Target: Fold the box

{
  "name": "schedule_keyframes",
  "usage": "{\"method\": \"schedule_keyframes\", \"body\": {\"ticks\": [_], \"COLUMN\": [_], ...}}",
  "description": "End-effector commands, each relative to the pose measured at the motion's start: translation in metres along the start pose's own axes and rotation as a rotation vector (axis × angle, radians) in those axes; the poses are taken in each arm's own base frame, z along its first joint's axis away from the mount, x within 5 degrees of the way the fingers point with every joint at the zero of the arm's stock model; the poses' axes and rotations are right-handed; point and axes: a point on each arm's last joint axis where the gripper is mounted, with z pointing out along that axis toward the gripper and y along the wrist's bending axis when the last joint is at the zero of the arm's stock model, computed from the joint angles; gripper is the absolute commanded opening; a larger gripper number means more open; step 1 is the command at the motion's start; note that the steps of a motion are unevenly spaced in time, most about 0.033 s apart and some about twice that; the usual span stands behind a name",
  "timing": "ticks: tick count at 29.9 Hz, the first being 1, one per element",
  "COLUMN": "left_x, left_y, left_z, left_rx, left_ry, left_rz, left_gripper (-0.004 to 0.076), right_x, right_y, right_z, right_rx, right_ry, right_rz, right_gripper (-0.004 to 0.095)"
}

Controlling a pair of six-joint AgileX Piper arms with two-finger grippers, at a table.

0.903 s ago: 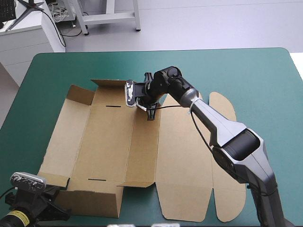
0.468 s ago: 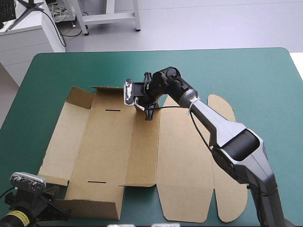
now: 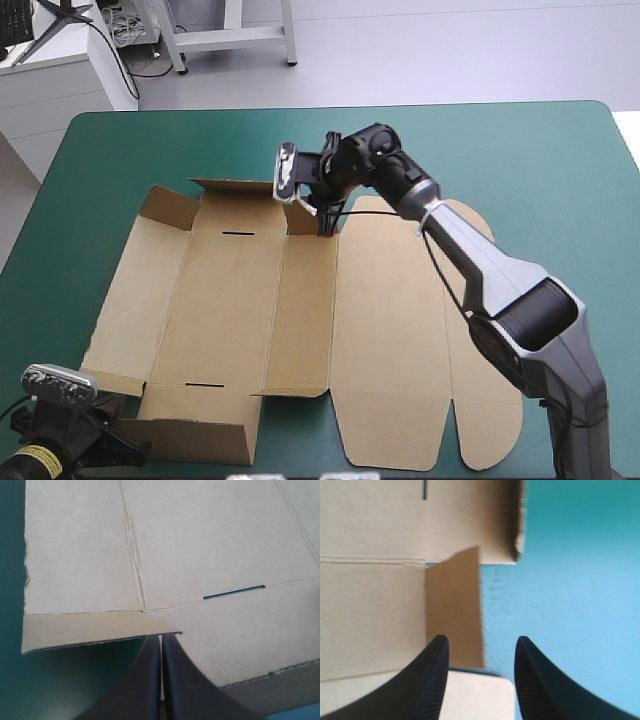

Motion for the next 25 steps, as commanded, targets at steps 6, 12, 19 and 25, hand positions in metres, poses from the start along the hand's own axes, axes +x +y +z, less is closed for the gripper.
{"method": "schedule_keyframes", "body": {"ticks": [6,12,19,25], "left_x": [-0.011,-0.011,-0.035,-0.055], "left_y": [-0.001,-0.001,-0.002,-0.003], "left_z": [-0.004,-0.004,-0.018,-0.015], "left_rx": [0.010,0.009,0.007,-0.007], "left_ry": [-0.067,-0.070,-0.109,-0.069], "left_rz": [-0.008,-0.023,-0.039,-0.030], "left_gripper": [-0.0010,-0.0010,-0.0010,-0.0010], "right_x": [0.065,0.121,0.168,0.210], "right_y": [-0.059,-0.061,-0.039,0.016], "right_z": [-0.162,-0.216,-0.240,-0.234], "right_rx": [0.401,0.380,0.341,0.247], "right_ry": [0.056,0.085,0.109,0.185], "right_rz": [0.415,0.738,0.949,1.112], "right_gripper": [0.0357,0.0184,-0.0018,-0.0018]}}
